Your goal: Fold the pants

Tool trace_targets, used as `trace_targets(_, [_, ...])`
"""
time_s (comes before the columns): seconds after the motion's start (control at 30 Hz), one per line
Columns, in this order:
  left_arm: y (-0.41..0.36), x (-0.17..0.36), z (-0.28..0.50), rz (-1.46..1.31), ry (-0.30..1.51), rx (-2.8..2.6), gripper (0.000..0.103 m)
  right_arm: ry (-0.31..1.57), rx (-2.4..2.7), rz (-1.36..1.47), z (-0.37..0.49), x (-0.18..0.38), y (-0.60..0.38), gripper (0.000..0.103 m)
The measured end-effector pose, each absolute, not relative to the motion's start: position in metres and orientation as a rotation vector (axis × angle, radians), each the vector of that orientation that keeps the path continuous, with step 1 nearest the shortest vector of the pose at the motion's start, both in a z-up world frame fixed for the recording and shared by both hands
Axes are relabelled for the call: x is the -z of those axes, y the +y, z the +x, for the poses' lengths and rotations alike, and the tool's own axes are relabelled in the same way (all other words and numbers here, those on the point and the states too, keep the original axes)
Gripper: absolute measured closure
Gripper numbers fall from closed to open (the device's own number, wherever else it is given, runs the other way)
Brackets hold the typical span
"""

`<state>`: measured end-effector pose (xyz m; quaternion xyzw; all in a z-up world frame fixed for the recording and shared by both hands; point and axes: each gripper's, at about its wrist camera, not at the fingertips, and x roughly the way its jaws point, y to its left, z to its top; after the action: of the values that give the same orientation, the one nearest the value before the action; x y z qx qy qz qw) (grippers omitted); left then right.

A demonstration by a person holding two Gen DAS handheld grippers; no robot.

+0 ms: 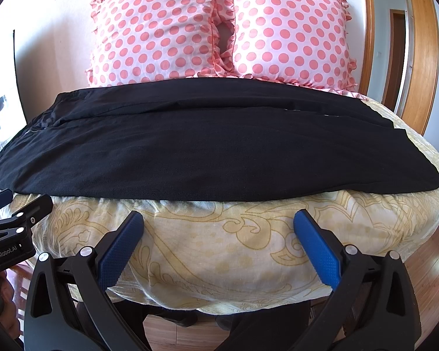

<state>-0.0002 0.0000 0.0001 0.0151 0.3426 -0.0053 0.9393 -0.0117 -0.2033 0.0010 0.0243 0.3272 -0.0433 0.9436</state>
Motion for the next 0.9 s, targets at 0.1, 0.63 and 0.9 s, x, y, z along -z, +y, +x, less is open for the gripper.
trace_targets(0.1, [0.0000, -0.0002, -0.0002, 0.031, 0.700, 0.011, 0.002, 0.667, 0.088, 0.049, -0.0117, -0.0009, -0.2035, 0.001])
trace_targets(0.63, [0.0000, -0.0002, -0.0002, 0.031, 0.699, 0.011, 0.002, 0.669, 0.088, 0.050, -0.0119, -0.0008, -0.2032, 0.001])
trace_targets(0.9, [-0.0001, -0.0001, -0.0003, 0.032, 0.699, 0.013, 0.002, 0.656, 0.090, 0.051, -0.0131, -0.0012, -0.2031, 0.001])
